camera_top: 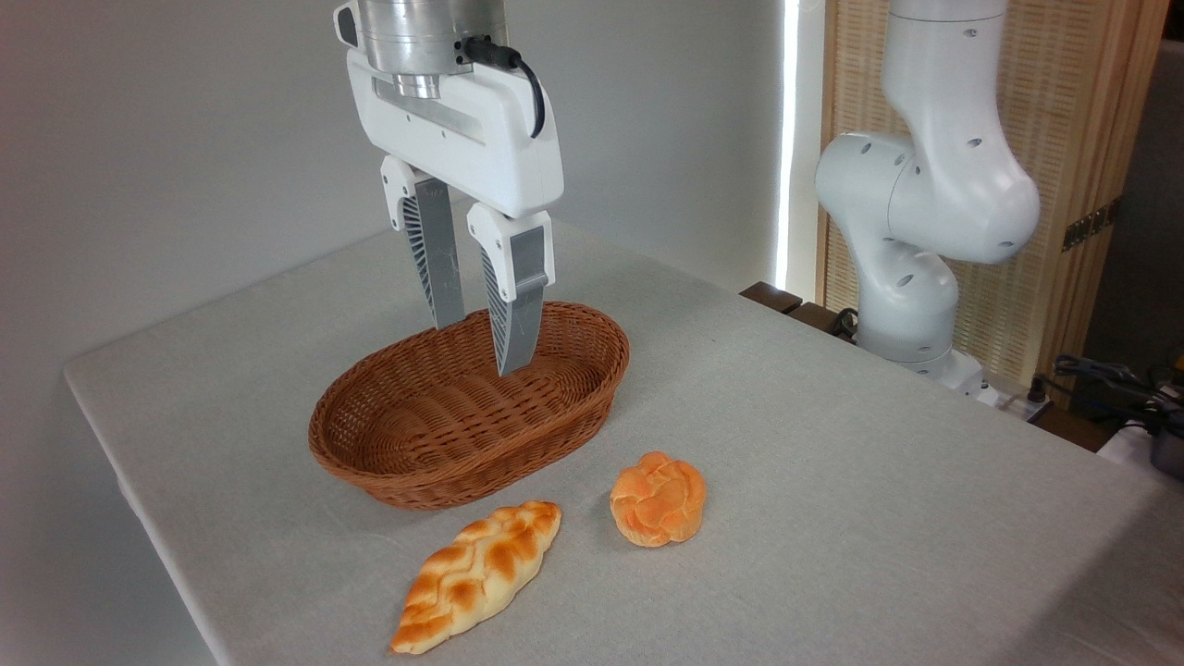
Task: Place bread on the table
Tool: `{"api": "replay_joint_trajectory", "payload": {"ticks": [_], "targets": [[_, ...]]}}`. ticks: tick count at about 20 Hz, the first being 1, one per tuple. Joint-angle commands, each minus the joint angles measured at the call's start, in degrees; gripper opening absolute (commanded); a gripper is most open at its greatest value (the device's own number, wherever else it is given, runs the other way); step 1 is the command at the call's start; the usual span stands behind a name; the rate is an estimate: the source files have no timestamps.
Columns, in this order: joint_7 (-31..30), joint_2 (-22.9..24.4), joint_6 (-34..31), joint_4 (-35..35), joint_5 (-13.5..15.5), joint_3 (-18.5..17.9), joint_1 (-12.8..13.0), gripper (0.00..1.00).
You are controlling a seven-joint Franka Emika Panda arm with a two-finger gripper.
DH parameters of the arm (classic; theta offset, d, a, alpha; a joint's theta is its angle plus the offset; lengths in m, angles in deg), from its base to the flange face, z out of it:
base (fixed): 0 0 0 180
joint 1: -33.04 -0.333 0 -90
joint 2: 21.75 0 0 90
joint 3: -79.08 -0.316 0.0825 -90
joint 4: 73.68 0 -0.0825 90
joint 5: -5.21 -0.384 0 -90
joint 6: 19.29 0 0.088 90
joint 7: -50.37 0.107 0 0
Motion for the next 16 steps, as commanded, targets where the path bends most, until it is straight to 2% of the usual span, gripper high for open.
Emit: {"api": "replay_joint_trajectory", "payload": {"ticks": [1,3,16], "targets": [[-0.56,-0.09,-2.06,0.77,-0.81,-0.66,-0.38,1.0],[-0.56,0.0,-5.05,0.86,-0.72,-0.58,-0.56,1.0],[-0.74,0.0,-5.5,0.86,0.07,-0.4,-0.56,1.0]]}}
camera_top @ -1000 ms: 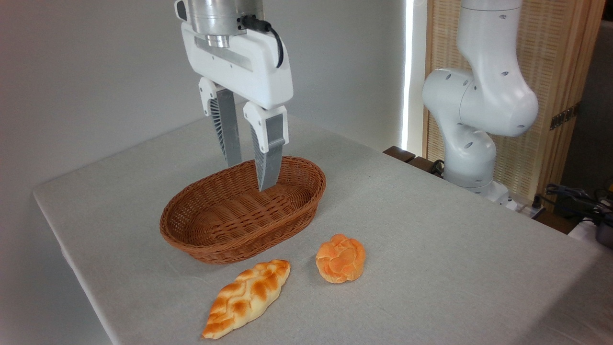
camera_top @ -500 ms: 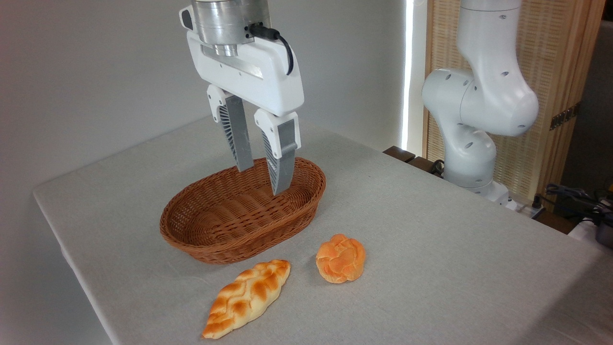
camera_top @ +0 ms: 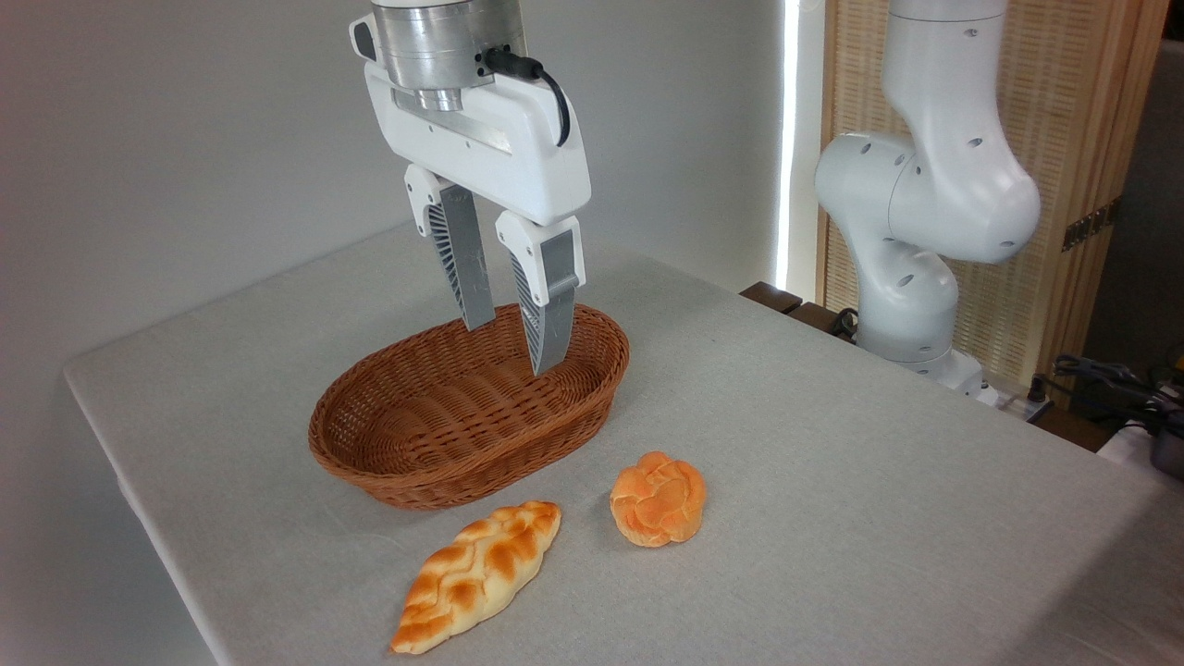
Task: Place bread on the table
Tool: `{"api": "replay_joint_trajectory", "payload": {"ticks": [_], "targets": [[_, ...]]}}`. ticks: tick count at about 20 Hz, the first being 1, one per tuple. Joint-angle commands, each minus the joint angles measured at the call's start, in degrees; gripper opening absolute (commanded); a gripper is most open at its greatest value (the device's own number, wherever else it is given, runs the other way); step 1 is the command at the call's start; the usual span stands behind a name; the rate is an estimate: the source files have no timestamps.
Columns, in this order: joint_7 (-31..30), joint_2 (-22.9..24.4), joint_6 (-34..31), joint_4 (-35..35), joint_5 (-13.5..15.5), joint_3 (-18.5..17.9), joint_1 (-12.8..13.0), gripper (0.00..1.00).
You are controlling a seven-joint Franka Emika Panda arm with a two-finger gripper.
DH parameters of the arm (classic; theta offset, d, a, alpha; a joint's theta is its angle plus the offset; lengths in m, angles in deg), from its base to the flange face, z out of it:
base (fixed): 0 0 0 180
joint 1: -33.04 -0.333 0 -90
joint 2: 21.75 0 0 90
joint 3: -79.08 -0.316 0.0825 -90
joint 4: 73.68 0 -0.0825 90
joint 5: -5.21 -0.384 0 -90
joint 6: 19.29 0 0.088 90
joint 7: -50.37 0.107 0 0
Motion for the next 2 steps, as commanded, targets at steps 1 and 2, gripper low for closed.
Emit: {"api": "replay_joint_trajectory", "payload": {"ticks": [1,2], "targets": [[-0.65,0.07,-1.24,0.84,0.04,-0.24,0.09,1.0],[-0.65,0.16,-1.15,0.93,0.13,-0.33,0.09,1.0]]}}
